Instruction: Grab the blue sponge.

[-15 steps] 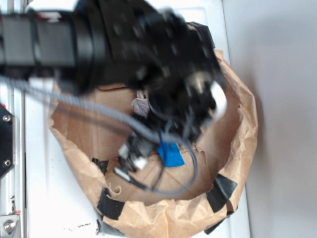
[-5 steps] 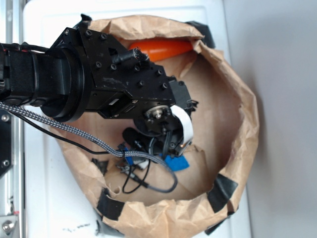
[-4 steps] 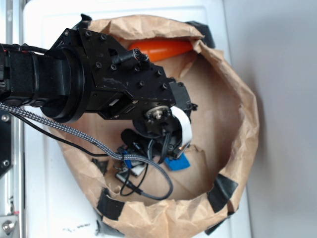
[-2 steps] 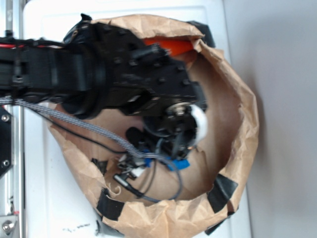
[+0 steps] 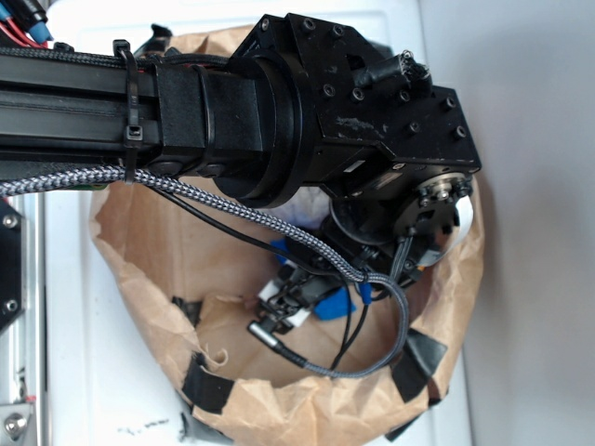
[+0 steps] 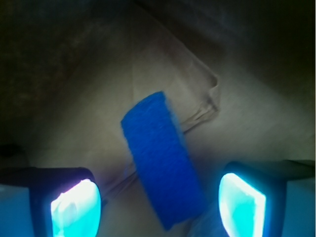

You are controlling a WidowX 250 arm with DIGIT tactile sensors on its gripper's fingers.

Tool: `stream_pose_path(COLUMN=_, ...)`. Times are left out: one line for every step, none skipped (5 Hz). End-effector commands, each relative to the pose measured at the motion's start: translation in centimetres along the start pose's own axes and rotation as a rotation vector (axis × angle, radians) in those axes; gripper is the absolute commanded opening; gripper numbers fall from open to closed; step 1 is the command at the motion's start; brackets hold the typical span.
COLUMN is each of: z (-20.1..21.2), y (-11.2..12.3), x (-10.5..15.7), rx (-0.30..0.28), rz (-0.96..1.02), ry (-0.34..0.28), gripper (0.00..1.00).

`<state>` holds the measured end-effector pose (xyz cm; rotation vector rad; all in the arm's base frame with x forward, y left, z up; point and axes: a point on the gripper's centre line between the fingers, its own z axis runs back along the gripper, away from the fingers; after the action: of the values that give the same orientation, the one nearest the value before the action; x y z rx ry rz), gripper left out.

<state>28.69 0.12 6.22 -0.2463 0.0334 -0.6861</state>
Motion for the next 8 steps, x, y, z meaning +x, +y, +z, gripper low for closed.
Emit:
stream_pose_path(z=-2.3, y=-0.6, x=-1.0, rx=0.132, rz=-0.066, ry=-0.067, gripper=1.00)
stream_pose_path(z=-4.2, y=-0.5, x=-0.5, rx=0.163, rz=-0.060, ry=-0.052, gripper=1.00)
stream_pose_path(z=-3.7, y=-0.1, x=0.1, rx=0.123, rz=-0.045, ry=-0.046, gripper=0.00)
stream_pose_path(z=-2.4, y=-0.4, x=0.2, rx=0.097, rz=-0.041, ry=-0.061, gripper=0.00)
stream_pose_path(z=-0.5, y=-0.9, x=0.1, rx=0.071, rz=-0.028, ry=-0.072, gripper=0.00)
stream_pose_path(z=3.6, y=-1.4, x=-0.6, rx=0.021, rz=0.004, ry=-0.104, gripper=0.00)
stream_pose_path(z=6.1, y=-2.0, x=-1.3, rx=0.077, rz=0.086, ry=-0.117, gripper=0.00)
stream_pose_path(z=7.1, y=-2.4, x=-1.6, rx=0.104, rz=0.155, ry=-0.125, gripper=0.00)
